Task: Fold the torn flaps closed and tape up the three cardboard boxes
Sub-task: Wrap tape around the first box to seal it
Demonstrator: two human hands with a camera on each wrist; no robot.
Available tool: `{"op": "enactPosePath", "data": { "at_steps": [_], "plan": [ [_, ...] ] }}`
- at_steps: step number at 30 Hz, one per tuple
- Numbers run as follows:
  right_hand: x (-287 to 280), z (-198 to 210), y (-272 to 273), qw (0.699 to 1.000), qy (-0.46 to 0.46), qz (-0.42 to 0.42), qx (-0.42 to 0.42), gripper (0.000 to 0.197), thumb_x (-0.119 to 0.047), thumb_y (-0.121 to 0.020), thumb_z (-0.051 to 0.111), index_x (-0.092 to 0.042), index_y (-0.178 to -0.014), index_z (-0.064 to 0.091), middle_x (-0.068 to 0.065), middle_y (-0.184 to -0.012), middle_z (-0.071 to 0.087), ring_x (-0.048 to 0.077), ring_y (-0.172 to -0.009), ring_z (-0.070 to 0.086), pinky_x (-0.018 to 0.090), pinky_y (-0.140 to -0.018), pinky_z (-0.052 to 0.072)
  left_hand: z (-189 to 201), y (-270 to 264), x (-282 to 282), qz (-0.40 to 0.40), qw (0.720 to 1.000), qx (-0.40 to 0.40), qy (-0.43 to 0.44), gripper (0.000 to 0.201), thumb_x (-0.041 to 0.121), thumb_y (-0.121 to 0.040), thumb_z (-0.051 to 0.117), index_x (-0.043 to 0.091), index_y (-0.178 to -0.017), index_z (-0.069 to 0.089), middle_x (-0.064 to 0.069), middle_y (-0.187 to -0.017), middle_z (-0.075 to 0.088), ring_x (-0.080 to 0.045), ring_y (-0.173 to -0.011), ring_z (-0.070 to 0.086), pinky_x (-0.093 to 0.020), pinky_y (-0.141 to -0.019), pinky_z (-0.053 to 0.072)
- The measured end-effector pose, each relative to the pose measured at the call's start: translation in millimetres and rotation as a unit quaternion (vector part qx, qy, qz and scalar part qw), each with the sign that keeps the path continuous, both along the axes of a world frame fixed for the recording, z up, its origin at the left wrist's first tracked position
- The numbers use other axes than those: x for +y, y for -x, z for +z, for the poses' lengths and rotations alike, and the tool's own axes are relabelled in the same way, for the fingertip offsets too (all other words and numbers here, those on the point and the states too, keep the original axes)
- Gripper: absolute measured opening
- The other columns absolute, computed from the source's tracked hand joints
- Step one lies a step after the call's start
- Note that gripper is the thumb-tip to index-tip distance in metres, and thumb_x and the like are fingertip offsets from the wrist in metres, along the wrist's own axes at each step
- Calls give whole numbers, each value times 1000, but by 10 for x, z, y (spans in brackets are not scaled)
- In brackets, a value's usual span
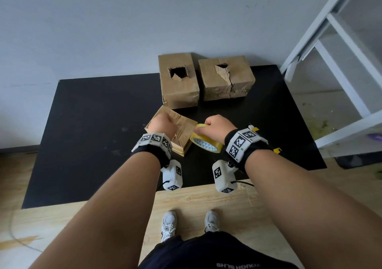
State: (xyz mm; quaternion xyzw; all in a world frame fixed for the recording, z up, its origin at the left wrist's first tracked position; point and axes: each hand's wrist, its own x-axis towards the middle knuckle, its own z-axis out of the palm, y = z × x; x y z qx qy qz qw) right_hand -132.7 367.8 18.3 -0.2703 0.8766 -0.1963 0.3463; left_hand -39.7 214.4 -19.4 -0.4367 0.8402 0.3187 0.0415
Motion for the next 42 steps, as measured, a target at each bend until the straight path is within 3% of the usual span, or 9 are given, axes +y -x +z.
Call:
{"op": "enactPosePath", "data": {
  "at_steps": [3, 7, 14, 17, 23, 29, 33, 37, 42],
  "plan": [
    [-57, 38, -6, 1000, 15, -21, -7, 37, -47, -87, 66, -14, -74, 56, 4, -76, 56, 18, -71, 56, 31, -66, 43, 107, 5, -95, 34, 997, 63, -15, 10, 8, -86, 55, 14, -79, 56, -9, -89, 68, -26, -83, 65, -40, -74, 56],
    [-151, 88, -37, 999, 21, -40, -10, 41, -50, -86, 66, -15, -68, 53, 1, -69, 52, 15, -64, 52, 28, -59, 38, 266, -5, -227, 56, 995, 86, 8, 9, 10, -87, 56, 12, -90, 64, -4, -92, 66, -24, -88, 62, -36, -77, 53],
    [-218, 38, -66, 998, -28, -57, 3, 50, -61, -80, 65, -13, -73, 59, 4, -71, 60, 19, -66, 60, 30, -58, 44, 386, -72, -414, 101, 991, 86, 12, 9, 10, -87, 61, 16, -87, 67, -4, -95, 68, -24, -91, 64, -34, -76, 54],
    [-257, 80, -88, 998, 9, -63, -10, 55, -66, -78, 65, -15, -63, 50, 1, -62, 51, 17, -57, 51, 31, -57, 39, 359, -116, -449, 127, 989, 72, 17, 14, 9, -89, 56, 13, -96, 67, -7, -101, 67, -27, -96, 63, -35, -78, 53],
    [-279, 126, -112, 987, 104, -80, -89, 36, -45, -88, 63, -11, -76, 63, 7, -80, 61, 22, -81, 59, 38, -82, 47, 304, -192, -598, 143, 988, 51, 26, 15, 9, -89, 56, 13, -98, 66, -8, -101, 67, -27, -93, 63, -33, -73, 50],
    [-177, -32, -44, 997, -62, -40, 8, 47, -61, -79, 65, -15, -78, 63, 2, -77, 65, 18, -73, 63, 31, -65, 47, 276, -178, -691, 130, 989, 53, 34, 13, 11, -90, 57, 14, -97, 67, -6, -101, 67, -24, -91, 61, -33, -74, 50],
    [-232, -50, -26, 997, -67, -42, 8, 49, -65, -82, 59, -16, -80, 61, 2, -78, 63, 18, -73, 62, 30, -64, 46, 265, -167, -727, 141, 988, 53, 30, 12, 14, -91, 57, 13, -99, 66, -8, -104, 67, -28, -97, 62, -32, -74, 46],
    [-221, -85, 33, 995, -90, -37, 34, 41, -50, -86, 59, -10, -87, 68, 6, -84, 66, 21, -75, 64, 32, -66, 47, 197, -161, -763, 129, 990, 48, 17, 8, 14, -90, 60, 15, -93, 68, -8, -102, 69, -26, -94, 64, -34, -78, 52],
    [-258, -186, -6, 983, -166, -37, 70, 45, -60, -84, 59, -16, -75, 54, 1, -75, 58, 17, -65, 56, 29, -56, 40, 110, -127, -754, 114, 993, 32, 12, 11, 12, -90, 58, 17, -83, 65, -8, -97, 69, -26, -91, 65, -33, -75, 52]
  ]
}}
